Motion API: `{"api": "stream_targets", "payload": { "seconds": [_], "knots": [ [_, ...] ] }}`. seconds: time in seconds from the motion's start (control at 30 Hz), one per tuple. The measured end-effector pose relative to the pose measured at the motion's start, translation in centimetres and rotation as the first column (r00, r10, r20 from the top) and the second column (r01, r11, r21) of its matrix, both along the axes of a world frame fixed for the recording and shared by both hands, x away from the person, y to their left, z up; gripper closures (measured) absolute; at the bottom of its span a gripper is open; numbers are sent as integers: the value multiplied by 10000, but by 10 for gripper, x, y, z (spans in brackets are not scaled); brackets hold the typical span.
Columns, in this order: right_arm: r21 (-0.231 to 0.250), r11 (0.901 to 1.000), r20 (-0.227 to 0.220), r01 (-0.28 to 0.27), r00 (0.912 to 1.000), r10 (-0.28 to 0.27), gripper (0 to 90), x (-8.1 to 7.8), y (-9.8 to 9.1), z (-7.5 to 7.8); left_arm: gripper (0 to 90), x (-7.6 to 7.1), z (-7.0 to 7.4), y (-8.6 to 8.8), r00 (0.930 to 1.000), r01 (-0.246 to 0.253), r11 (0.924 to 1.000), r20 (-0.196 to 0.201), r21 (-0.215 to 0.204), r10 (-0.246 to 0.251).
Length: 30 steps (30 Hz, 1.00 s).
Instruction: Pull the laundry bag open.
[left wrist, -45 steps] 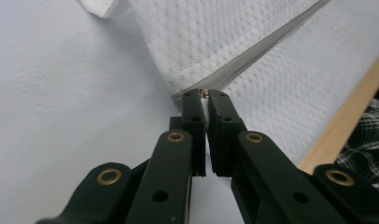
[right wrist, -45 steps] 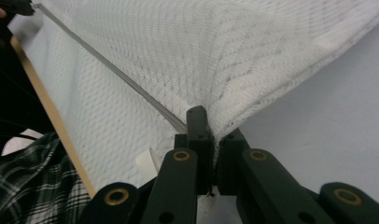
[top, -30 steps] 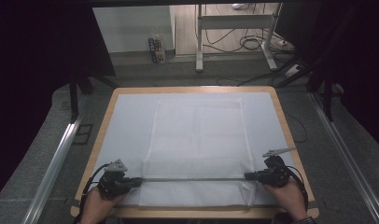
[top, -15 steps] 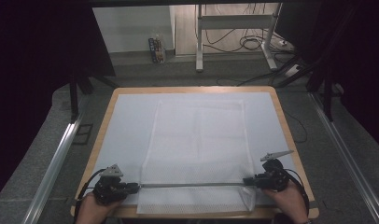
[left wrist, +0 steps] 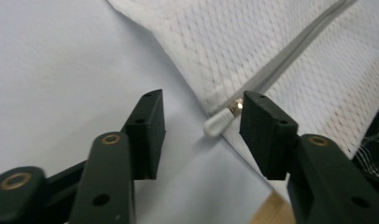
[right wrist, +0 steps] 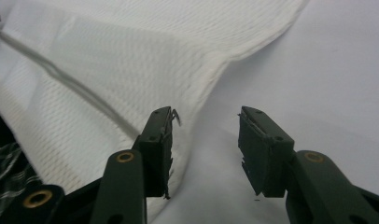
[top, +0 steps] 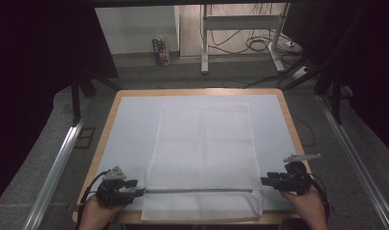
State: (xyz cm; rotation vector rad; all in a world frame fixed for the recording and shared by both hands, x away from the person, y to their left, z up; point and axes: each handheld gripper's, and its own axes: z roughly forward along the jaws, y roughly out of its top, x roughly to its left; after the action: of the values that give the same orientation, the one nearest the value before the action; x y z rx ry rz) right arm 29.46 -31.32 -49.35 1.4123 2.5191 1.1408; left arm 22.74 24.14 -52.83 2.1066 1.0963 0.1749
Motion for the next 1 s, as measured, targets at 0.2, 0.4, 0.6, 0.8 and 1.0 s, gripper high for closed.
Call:
{"api": "stream_targets", "payload": {
  "seconds": [0.2,0.4,0.6,0.8,1.0],
  "knots": [
    [98,9999,374,30,9993,-33,595,5,8,2,421,10,2,-6,9984,-108,9999,554,122,101],
    [-550,9985,341,72,9994,-53,836,17,24,-3,462,25,6,-17,9926,-239,9996,1197,133,221],
    [-1605,9863,-230,-367,9992,335,872,12,35,-12,457,34,4,-25,9904,-163,9990,1379,411,105],
    [-1870,9816,-344,-392,9989,333,858,8,29,-12,421,46,-2,-32,9904,-216,9935,1382,1116,60],
    [-1712,9845,-94,-373,9993,362,742,7,24,-12,376,47,-9,-39,9962,-67,9819,864,1893,-99]
  ]
}}
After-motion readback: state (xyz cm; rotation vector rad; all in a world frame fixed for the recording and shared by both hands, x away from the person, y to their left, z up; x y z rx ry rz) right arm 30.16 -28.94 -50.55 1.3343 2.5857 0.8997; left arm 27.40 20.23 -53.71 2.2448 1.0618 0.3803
